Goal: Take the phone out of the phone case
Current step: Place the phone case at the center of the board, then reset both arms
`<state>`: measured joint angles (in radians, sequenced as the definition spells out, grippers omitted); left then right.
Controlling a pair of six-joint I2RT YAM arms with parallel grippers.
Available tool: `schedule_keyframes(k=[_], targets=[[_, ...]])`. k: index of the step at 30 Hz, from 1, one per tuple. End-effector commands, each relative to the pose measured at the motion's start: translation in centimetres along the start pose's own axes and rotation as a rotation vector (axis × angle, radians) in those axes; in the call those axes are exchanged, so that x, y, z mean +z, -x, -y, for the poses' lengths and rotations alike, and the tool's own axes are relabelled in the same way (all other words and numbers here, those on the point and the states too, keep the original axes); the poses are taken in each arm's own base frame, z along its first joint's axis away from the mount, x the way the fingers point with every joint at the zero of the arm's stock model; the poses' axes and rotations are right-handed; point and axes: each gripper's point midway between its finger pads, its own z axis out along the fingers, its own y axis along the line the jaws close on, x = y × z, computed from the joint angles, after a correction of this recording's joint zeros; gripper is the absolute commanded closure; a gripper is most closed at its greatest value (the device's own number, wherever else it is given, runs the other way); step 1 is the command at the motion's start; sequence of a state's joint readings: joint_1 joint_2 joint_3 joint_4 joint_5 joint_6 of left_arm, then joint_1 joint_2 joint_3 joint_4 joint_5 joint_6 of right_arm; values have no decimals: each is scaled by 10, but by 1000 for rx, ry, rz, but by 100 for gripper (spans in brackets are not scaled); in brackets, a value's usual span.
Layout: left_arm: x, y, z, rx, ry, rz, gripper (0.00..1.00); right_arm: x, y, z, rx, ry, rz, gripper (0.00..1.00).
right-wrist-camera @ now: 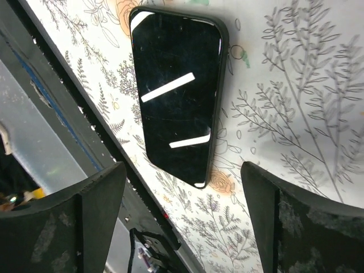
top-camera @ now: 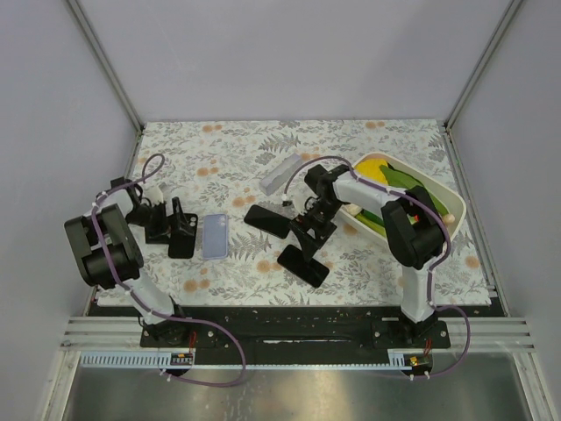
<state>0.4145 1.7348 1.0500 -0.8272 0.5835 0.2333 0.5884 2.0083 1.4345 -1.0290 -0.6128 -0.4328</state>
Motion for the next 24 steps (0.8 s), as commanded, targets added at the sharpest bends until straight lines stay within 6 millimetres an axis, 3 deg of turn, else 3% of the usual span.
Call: schedule_keyframes(k=[1,6,10,15,18,24], targets=[[-21,22,-34,102,180,121,1,-39,30,-6,-92,-135,143,8],[-58,47,-34,203,290,276,1,-79,52,-8,-150,-291,284,4],[-100,70,-14,294,344,439,1,-120,66,-6,-171,-461,433,0],[-146,91,26,377,326,630,1,-172,75,-5,-167,-665,638,0],[-165,94,47,403,295,713,1,-199,73,-6,-140,-743,744,1],[-188,81,66,421,322,831,1,-245,60,-8,-48,-834,949,0]])
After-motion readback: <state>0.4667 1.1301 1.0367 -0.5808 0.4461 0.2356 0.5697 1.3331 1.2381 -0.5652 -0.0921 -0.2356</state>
